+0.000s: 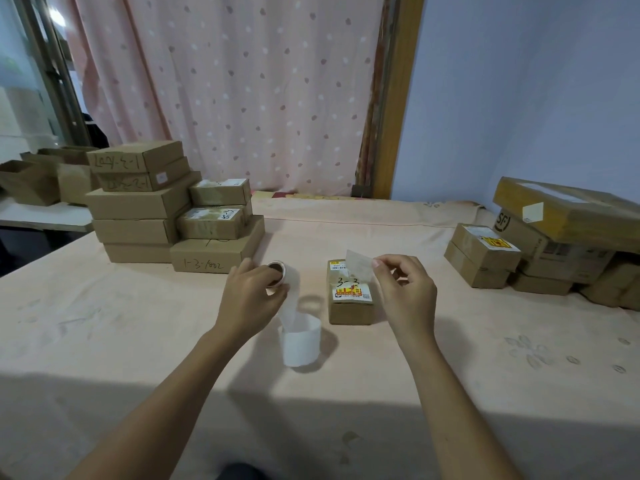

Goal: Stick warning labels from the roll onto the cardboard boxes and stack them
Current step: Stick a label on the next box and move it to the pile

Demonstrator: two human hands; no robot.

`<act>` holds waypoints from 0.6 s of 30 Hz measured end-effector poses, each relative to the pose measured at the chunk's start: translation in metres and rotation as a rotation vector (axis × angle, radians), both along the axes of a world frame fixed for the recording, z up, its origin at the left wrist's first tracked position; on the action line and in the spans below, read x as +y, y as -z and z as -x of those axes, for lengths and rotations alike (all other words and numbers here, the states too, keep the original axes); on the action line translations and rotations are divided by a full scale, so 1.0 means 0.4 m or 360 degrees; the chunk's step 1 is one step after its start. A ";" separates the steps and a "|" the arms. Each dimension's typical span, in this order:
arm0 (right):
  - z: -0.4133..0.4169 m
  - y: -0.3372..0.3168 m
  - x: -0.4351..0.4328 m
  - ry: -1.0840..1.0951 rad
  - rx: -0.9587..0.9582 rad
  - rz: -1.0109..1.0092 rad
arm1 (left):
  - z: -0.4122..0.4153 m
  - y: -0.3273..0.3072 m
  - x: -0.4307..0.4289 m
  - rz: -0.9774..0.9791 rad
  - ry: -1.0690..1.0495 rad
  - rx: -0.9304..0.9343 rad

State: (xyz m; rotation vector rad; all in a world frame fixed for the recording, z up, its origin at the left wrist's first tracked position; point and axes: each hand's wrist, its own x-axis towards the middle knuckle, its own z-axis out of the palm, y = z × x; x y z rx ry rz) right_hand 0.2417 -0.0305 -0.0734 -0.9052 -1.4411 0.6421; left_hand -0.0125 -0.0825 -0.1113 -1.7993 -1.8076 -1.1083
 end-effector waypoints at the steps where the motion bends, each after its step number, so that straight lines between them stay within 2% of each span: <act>1: -0.005 0.004 -0.001 -0.0017 0.0038 0.0064 | 0.007 0.002 0.006 0.0091 -0.0086 0.0050; 4: -0.013 0.020 0.001 -0.0087 0.0161 0.0250 | 0.017 0.007 0.025 0.0337 -0.0259 0.0066; 8: -0.025 0.038 0.003 -0.0096 0.0172 0.0333 | 0.014 0.010 0.054 0.0660 -0.0357 0.0107; 14: -0.051 0.059 0.006 -0.0087 0.0107 0.0337 | -0.023 -0.005 0.056 0.0808 -0.0386 0.0434; 18: -0.052 0.066 0.002 -0.0104 0.0124 0.0332 | -0.036 -0.017 0.061 0.0864 -0.0393 0.0328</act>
